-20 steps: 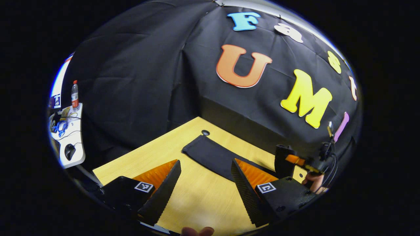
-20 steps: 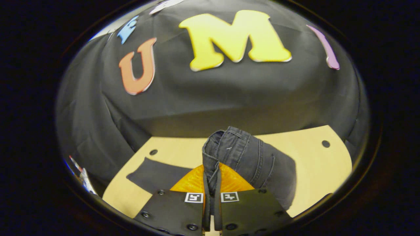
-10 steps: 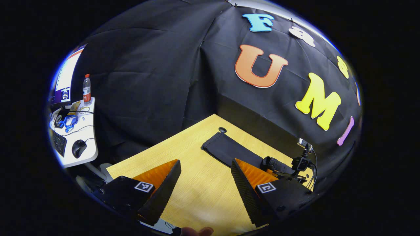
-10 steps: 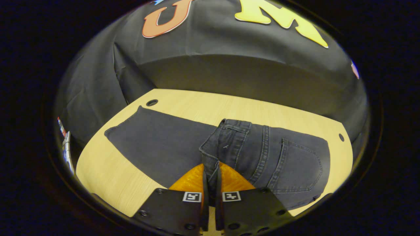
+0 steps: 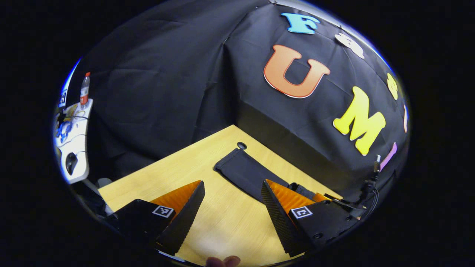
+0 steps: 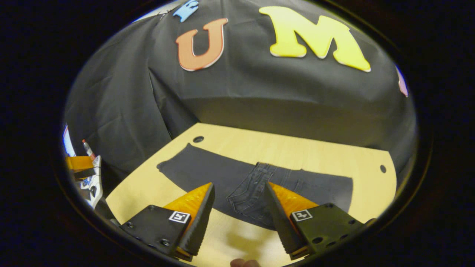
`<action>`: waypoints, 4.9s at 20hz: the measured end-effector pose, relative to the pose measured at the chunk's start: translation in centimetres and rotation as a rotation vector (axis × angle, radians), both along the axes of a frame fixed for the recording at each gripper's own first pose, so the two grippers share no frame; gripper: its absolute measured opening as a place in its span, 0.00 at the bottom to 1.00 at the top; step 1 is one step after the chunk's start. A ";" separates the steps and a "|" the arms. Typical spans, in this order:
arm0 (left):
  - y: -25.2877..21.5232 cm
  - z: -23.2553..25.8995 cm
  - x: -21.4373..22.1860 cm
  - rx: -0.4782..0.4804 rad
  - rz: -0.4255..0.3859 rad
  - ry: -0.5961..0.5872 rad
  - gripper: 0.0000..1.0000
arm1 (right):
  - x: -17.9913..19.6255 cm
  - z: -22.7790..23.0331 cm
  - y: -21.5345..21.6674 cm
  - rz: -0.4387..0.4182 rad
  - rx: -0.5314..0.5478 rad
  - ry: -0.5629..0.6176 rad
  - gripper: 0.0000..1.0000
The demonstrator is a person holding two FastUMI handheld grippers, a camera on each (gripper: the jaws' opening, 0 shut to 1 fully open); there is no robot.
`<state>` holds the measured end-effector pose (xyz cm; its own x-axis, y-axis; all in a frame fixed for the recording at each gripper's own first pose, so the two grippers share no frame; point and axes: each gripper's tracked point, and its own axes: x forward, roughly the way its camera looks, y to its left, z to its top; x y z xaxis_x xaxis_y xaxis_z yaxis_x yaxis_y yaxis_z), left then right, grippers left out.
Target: Grasp the waist and the cuffs of the jeans and fold them to make the two legs overlap; first hold the waist and fold one-third of the jeans toward the cuffs, then hold the cuffs and fold the remaining one-third in the same direction to finish folding.
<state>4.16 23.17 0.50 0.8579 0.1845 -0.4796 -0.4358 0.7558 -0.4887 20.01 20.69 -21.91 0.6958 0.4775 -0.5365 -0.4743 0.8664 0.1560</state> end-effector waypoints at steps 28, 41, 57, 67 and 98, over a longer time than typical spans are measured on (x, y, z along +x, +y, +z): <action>4.9 -15.6 20.0 -0.683 0.205 -0.034 0.97 | -5.1 3.4 -26.6 -0.397 -0.020 0.188 0.90; 3.3 -12.1 21.4 -0.595 0.128 -0.108 0.08 | -7.0 5.6 -29.8 -0.462 -0.075 0.085 0.94; -27.7 8.1 21.2 -0.293 -0.448 -0.311 0.07 | -15.8 9.7 -38.4 -0.658 -0.054 -0.052 0.98; -42.4 -5.2 20.2 -0.256 -0.629 -0.020 0.07 | -20.4 6.2 -45.9 -0.826 -0.060 0.043 1.00; -33.0 19.9 13.7 0.406 -0.521 -0.345 0.98 | -6.9 18.1 -26.8 -0.501 0.058 -0.301 0.99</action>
